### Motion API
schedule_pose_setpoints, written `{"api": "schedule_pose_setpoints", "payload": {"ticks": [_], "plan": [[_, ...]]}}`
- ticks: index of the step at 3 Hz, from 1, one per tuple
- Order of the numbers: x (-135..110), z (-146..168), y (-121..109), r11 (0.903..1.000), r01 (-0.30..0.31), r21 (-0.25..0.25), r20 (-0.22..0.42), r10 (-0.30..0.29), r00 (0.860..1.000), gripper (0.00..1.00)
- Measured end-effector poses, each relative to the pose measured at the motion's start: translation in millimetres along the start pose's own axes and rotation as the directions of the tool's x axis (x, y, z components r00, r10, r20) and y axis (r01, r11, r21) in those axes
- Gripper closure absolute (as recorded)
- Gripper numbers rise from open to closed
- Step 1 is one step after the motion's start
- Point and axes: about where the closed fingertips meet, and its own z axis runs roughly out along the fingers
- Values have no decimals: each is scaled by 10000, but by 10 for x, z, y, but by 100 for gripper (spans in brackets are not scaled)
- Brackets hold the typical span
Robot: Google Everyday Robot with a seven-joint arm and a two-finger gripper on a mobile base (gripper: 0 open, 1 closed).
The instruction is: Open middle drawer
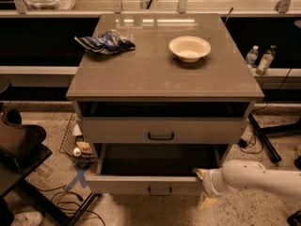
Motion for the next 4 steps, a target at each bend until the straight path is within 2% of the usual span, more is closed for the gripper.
{"api": "schedule_pose_setpoints", "payload": {"ticks": [1, 2, 3, 4], "plan": [[77, 51, 137, 9995, -180, -264, -12, 180, 9998, 47], [270, -100, 329, 9973, -667, -321, -499, 650, 9966, 71], [257, -135, 320, 9973, -668, -321, -500, 651, 9966, 94], [246, -167, 312, 9973, -667, -321, -501, 650, 9966, 100]]}}
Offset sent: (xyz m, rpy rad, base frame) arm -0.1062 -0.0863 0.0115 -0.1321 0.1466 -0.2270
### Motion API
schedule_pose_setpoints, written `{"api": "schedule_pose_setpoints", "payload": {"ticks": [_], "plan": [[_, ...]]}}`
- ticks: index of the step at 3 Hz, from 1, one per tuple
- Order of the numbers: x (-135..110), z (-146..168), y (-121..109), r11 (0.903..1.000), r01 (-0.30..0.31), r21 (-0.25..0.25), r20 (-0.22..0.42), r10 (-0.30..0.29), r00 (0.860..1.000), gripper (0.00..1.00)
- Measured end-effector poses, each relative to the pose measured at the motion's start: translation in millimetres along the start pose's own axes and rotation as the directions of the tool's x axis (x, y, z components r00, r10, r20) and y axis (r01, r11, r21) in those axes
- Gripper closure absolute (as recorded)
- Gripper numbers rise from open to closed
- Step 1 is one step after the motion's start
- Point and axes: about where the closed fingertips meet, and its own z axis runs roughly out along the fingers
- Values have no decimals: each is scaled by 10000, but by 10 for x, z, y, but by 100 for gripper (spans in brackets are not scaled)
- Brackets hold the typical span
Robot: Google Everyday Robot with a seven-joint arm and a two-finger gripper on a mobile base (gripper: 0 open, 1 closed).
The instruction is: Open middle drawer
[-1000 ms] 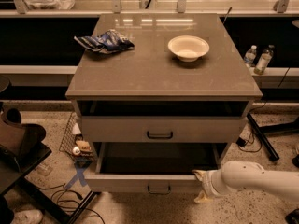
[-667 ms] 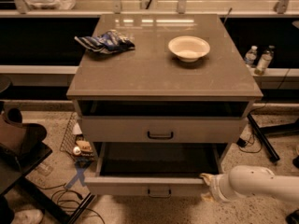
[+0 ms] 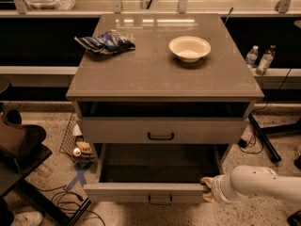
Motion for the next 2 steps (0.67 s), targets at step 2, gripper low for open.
{"api": "schedule_pose_setpoints", "payload": {"ticks": [2], "plan": [[-8, -26, -4, 10000, 0, -3, -1, 0, 10000, 100]]}}
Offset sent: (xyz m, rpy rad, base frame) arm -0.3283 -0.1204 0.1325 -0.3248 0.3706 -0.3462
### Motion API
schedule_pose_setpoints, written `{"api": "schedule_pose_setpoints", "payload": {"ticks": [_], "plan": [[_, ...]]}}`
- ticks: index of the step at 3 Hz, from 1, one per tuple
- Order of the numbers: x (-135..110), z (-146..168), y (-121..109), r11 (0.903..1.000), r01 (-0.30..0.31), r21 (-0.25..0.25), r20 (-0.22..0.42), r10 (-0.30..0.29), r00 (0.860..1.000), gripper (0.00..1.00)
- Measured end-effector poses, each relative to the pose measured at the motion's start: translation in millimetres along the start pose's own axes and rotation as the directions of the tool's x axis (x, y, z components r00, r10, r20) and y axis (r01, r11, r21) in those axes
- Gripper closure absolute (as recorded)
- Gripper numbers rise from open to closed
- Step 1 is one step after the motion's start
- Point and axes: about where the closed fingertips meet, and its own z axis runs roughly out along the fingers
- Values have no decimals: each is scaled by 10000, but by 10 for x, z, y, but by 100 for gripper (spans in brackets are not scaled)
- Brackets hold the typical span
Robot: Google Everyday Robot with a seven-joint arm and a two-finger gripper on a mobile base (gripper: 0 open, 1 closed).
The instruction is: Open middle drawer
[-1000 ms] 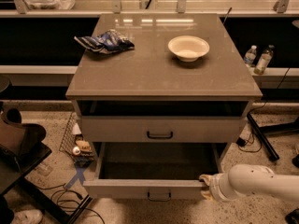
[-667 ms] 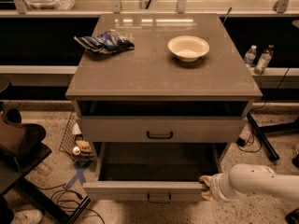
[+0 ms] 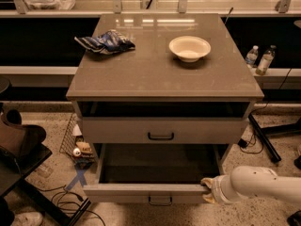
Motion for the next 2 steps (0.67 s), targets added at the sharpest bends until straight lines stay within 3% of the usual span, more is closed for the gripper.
{"api": "schedule_pose_setpoints", "payload": {"ticks": [2], "plan": [[0, 0, 1, 10000, 0, -1, 0, 0, 10000, 100]]}}
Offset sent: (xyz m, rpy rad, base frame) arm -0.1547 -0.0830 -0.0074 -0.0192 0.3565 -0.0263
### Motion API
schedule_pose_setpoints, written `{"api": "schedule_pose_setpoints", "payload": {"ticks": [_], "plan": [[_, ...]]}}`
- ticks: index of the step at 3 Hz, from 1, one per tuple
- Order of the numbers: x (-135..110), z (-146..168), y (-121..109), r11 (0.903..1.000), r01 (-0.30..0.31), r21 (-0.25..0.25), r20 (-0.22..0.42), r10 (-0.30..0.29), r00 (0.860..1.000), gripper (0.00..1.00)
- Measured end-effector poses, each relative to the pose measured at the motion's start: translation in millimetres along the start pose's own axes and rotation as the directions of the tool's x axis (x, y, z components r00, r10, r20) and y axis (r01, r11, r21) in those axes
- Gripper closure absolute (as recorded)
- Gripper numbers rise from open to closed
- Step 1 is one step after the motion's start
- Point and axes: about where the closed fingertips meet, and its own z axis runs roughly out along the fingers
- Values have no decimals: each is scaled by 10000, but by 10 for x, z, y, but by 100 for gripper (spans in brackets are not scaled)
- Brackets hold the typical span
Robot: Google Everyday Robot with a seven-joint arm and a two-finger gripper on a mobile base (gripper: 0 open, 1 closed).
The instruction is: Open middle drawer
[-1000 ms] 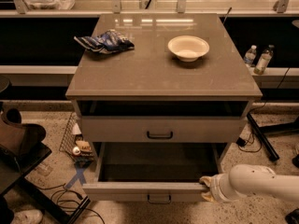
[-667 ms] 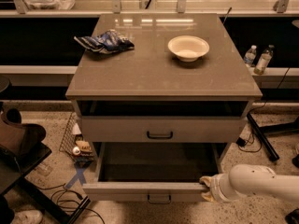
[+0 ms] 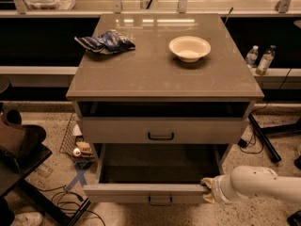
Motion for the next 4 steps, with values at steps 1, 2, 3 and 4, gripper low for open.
{"api": "schedule_pose_setpoints", "payload": {"ticks": [1, 2, 3, 4], "plan": [[0, 0, 1, 10000, 0, -1, 0, 0, 10000, 100], [0, 0, 1, 10000, 0, -2, 0, 0, 10000, 87], [0, 0, 1, 10000, 0, -3, 0, 0, 10000, 62], [0, 1, 1, 10000, 1, -4, 1, -1, 10000, 39]]}}
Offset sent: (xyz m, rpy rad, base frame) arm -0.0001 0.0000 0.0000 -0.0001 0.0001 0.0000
